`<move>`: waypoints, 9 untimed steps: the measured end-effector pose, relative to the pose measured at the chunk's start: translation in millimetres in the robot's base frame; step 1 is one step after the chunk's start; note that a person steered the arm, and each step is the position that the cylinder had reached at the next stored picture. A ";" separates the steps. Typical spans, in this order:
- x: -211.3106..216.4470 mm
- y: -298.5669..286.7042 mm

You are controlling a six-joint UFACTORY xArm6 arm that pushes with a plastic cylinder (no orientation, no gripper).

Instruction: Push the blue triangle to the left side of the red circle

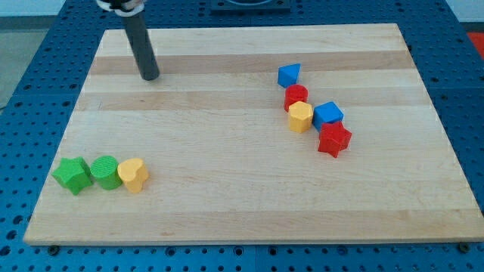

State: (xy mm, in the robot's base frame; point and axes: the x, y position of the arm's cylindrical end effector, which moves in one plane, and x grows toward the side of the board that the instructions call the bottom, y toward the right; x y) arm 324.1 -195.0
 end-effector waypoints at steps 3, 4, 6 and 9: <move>-13.9 38.0; -15.0 174.6; -26.4 285.6; 6.3 277.5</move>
State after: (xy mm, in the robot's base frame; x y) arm 330.4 82.5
